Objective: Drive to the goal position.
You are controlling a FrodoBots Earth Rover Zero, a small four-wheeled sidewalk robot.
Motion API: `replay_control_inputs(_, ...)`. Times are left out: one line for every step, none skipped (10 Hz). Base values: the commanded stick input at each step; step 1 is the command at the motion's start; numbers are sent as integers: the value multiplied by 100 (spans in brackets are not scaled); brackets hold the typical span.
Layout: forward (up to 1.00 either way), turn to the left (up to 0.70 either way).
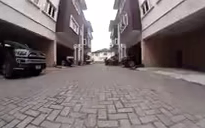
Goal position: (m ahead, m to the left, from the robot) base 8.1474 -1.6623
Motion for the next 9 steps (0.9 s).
replay_control_inputs(70, 0)
replay_control_inputs(70, 0)
replay_control_inputs(70, 0)
replay_control_inputs(70, 0)
replay_control_inputs(70, 0)
replay_control_inputs(70, 0)
replay_control_inputs(70, 0)
replay_control_inputs(70, 0)
replay_control_inputs(70, 0)
